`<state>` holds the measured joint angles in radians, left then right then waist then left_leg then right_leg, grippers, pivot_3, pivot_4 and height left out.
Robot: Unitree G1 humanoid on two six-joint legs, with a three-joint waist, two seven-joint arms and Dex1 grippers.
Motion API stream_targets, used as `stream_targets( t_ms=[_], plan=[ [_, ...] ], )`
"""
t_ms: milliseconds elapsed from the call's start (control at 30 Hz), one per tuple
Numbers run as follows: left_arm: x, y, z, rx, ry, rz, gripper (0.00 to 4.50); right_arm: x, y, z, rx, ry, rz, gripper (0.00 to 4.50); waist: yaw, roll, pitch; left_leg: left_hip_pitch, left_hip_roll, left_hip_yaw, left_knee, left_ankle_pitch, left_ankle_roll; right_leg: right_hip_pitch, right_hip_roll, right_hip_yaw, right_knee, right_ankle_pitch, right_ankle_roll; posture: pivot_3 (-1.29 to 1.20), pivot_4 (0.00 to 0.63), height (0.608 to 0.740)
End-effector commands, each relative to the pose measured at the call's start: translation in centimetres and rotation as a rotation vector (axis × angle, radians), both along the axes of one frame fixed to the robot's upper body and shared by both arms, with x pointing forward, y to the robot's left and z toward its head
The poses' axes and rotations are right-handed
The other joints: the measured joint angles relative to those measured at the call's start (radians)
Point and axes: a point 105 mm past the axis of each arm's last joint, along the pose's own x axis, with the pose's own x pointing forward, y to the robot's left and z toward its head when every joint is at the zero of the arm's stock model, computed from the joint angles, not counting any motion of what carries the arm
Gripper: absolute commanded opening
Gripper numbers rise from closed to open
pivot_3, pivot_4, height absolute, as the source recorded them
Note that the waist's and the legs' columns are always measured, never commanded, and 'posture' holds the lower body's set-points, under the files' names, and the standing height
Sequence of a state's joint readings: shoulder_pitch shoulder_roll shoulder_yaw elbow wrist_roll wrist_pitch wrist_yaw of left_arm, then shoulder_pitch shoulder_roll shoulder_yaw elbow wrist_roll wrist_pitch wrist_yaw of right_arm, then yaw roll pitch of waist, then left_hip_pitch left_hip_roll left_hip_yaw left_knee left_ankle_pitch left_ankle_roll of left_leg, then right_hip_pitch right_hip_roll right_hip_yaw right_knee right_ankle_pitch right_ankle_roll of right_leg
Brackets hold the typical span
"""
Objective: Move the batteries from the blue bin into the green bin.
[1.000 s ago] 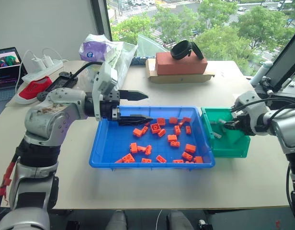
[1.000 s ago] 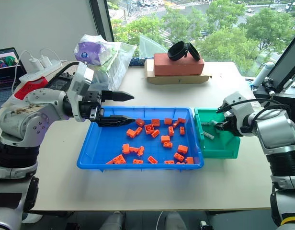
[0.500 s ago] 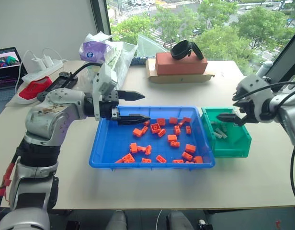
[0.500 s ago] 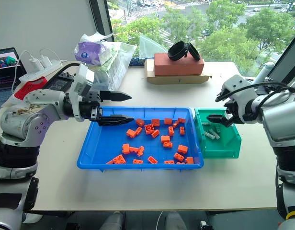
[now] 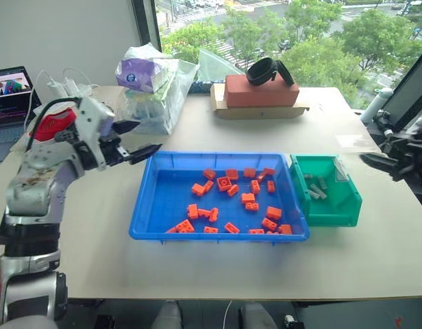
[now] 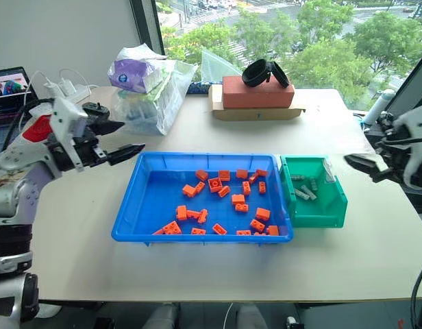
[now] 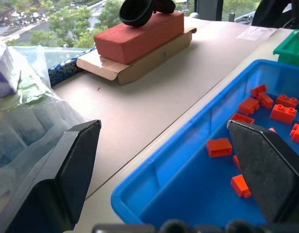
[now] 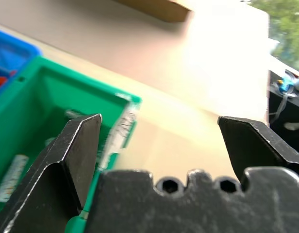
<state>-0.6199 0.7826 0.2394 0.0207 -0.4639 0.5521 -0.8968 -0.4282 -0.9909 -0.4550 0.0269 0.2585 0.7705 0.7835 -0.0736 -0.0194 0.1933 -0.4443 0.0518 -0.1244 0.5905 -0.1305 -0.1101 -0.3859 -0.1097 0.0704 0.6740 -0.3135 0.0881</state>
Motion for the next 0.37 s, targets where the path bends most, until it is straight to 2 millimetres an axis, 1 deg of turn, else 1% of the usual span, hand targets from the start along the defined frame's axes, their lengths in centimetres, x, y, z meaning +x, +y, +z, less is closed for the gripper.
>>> stream_targets(
  t_ms=[33,100,167,233,367],
  plan=[
    [-0.6,2.1,0.6,-0.054,-0.034,0.06,4.5,-0.6,0.5,-0.8,0.033,-0.061,0.068,4.48,-0.001,0.0,0.0,0.0,0.0,0.0,0.0,0.0,0.0,0.0,0.0,0.0,0.0,0.0,0.0,0.0,0.15,0.74],
    [-0.7,2.8,-0.3,-0.074,-0.022,0.082,4.5,-0.8,0.1,-2.5,0.083,-0.045,0.065,4.48,-0.001,0.001,0.0,0.001,0.0,0.0,0.0,0.0,0.0,0.001,0.0,0.0,0.0,0.0,0.0,0.0,0.15,0.74],
    [-0.5,3.3,-1.3,-0.109,0.004,0.112,4.5,-0.7,-0.4,-3.6,0.072,-0.03,0.039,4.48,0.002,0.001,0.0,0.001,0.0,0.0,0.0,0.0,0.0,0.001,0.0,0.001,0.001,0.0,0.0,0.0,0.15,0.74],
    [-0.4,3.8,-2.7,-0.083,0.023,0.135,4.5,-0.5,-0.6,-4.1,0.066,-0.031,0.026,4.48,0.003,0.001,0.0,0.001,0.0,0.0,0.001,0.0,-0.001,0.001,0.0,0.001,0.0,0.0,0.0,0.0,0.15,0.74],
    [-0.4,4.0,-3.6,-0.068,0.024,0.146,4.5,-0.2,-0.8,-4.3,0.07,-0.039,0.011,4.48,0.002,0.001,0.0,0.001,0.0,0.0,0.0,0.0,-0.001,0.001,0.0,0.0,0.0,0.0,0.0,0.0,0.15,0.74]
  ],
)
